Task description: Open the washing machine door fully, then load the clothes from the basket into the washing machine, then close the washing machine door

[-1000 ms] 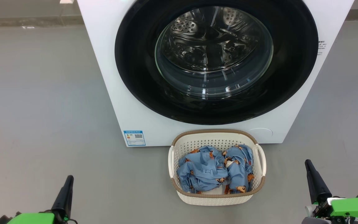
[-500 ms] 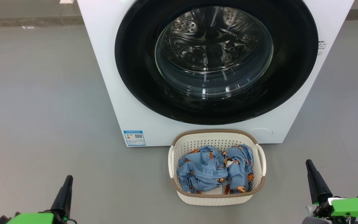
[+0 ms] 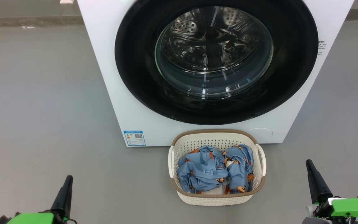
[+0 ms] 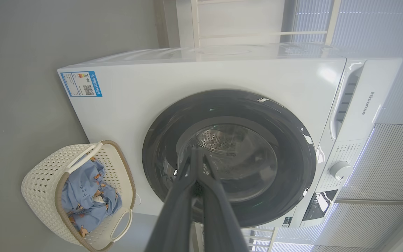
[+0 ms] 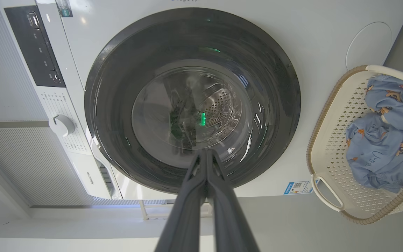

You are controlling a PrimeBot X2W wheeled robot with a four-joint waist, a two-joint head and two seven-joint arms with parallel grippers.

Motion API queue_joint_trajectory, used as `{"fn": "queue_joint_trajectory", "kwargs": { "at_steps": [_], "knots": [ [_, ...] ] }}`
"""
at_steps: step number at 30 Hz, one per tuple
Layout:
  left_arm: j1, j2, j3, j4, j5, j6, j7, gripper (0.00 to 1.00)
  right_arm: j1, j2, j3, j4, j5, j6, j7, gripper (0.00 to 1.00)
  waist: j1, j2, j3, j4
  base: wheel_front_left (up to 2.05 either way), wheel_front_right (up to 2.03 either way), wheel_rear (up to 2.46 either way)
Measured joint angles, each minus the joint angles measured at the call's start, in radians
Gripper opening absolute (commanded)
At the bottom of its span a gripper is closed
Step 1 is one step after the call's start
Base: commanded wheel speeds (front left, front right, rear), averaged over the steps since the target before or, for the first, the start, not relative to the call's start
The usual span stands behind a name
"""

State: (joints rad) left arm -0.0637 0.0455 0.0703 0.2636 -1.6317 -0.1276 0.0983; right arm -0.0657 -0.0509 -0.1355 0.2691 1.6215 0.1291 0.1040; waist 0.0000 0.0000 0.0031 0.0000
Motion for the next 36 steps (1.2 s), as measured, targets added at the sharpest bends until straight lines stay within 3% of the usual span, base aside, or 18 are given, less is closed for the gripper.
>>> {"fn": "queue_joint_trajectory", "kwargs": {
  "at_steps": [36],
  "knots": [
    [0.0,-0.001,0.003,0.0,0.007,0.0,0.007,0.0,0.0,0.004,-0.001,0.0,-0.001,0.0,0.0,0.0,0.0,0.0,0.0,0.0,0.0,0.0,0.0]
  ]
}}
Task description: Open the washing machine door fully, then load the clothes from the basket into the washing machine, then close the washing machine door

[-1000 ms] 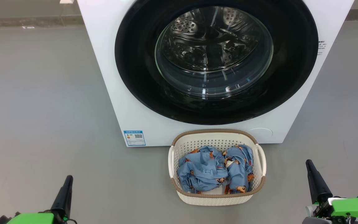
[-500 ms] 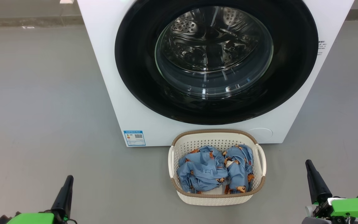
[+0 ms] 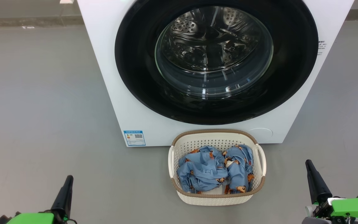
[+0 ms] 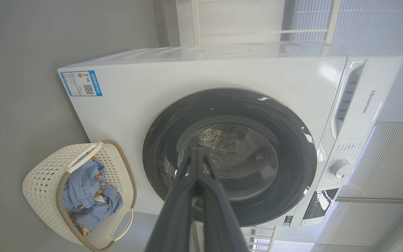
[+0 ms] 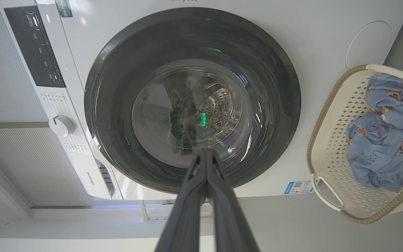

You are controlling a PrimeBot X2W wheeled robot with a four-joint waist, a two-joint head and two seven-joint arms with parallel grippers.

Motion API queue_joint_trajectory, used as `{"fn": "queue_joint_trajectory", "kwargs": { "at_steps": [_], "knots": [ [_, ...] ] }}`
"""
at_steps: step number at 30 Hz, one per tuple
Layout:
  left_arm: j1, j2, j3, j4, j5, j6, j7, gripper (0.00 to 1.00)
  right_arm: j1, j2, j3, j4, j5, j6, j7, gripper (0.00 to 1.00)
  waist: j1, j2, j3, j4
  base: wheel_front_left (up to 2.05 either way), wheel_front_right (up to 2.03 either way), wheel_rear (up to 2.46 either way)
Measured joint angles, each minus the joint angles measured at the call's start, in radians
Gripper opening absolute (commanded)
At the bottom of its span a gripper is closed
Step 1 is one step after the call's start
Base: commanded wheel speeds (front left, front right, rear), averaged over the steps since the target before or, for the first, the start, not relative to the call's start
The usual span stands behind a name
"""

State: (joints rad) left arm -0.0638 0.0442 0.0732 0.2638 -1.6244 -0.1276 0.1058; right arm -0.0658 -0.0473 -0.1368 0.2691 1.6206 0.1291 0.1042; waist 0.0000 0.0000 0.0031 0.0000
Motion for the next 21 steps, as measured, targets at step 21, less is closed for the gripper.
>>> {"fn": "queue_joint_trajectory", "kwargs": {
  "at_steps": [21],
  "knots": [
    [0.0,-0.001,0.002,0.0,0.0,0.0,0.0,0.0,0.0,0.0,0.0,0.0,0.0,0.0,0.0,0.0,0.0001,0.0,0.0,0.0,0.0,0.0,0.0]
  ]
}}
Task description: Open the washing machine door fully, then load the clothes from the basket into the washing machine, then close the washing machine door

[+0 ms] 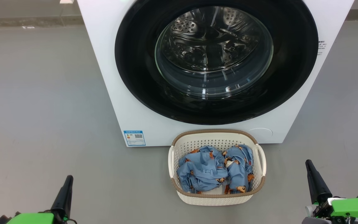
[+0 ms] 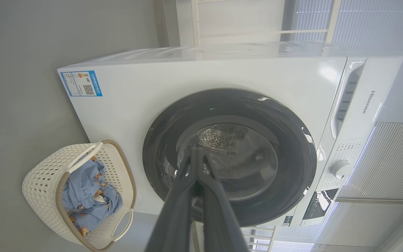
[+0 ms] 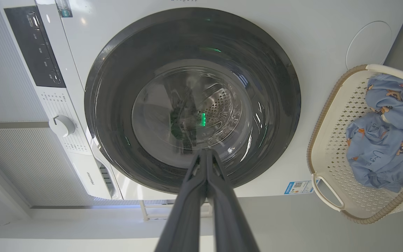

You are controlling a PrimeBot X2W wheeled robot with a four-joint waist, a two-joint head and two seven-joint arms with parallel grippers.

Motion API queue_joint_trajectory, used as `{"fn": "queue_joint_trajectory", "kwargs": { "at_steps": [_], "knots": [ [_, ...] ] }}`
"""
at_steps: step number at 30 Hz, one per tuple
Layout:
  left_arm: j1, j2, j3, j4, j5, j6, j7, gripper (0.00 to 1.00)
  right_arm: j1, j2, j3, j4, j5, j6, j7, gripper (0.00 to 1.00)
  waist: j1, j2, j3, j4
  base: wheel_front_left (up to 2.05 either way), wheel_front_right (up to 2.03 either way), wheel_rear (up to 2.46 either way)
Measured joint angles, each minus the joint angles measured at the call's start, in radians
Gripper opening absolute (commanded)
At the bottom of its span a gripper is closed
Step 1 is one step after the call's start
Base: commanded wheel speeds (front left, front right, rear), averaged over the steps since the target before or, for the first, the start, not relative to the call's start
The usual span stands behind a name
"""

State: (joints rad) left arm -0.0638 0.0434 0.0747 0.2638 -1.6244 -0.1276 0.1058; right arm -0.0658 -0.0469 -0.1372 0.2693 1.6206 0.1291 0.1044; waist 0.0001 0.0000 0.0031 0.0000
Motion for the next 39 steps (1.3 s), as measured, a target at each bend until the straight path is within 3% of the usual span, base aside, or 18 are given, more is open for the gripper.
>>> {"fn": "queue_joint_trajectory", "kwargs": {
  "at_steps": [33,34,39],
  "knots": [
    [0.0,-0.002,0.001,0.001,0.0,0.0,0.001,0.0,0.0,0.001,-0.001,0.001,0.0,0.0,0.001,0.0,-0.0001,0.0,0.0,0.0,0.0,0.0,0.0],
    [0.004,-0.004,0.0,0.008,0.0,0.0,0.001,1.0,0.004,0.002,-0.001,0.008,0.0,0.0,0.0,1.0,0.0,0.0,0.0,0.0,0.0,0.0,0.0],
    [0.039,-0.02,-0.004,0.048,0.0,0.0,0.0,1.0,0.034,0.016,-0.001,0.057,0.001,0.0,0.0,1.0,-0.0001,0.0,0.0,0.0,0.0,0.0,0.0]
  ]
}}
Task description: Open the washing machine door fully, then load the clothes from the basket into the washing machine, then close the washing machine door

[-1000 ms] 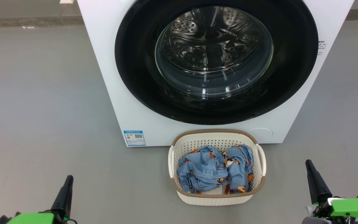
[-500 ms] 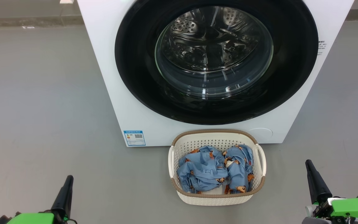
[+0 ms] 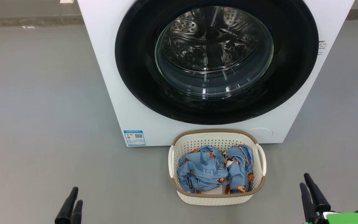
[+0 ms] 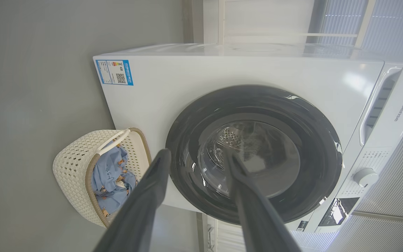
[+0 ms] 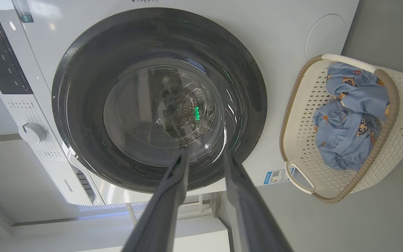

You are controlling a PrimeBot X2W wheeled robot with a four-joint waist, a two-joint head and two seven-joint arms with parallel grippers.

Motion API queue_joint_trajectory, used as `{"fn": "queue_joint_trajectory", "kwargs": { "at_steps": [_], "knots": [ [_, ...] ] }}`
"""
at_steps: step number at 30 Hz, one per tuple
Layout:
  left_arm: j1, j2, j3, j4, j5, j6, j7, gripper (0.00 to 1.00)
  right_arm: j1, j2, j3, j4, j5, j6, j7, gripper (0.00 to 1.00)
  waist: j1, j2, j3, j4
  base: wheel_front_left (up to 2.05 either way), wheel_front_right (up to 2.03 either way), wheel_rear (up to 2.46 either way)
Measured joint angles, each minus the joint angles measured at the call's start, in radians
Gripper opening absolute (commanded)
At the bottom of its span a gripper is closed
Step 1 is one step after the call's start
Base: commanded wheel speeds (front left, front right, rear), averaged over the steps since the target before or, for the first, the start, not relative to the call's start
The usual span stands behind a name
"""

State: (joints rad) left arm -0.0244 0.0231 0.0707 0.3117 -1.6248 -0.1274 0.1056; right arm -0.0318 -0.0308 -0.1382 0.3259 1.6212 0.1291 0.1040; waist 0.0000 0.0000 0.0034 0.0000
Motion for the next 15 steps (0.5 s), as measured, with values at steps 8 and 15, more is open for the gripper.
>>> {"fn": "queue_joint_trajectory", "kwargs": {
  "at_steps": [8,15],
  "knots": [
    [0.008,-0.005,-0.007,-0.006,0.002,0.0,-0.018,1.0,0.01,-0.001,0.007,0.005,-0.009,0.0,-0.019,1.0,0.0003,0.0,-0.003,0.003,0.0,0.0,0.0],
    [0.008,0.002,-0.026,-0.025,0.069,0.0,-0.039,1.0,0.01,-0.003,0.026,0.006,-0.084,0.0,-0.045,1.0,0.0002,0.0,-0.002,0.005,0.0,0.0,0.0]
  ]
}}
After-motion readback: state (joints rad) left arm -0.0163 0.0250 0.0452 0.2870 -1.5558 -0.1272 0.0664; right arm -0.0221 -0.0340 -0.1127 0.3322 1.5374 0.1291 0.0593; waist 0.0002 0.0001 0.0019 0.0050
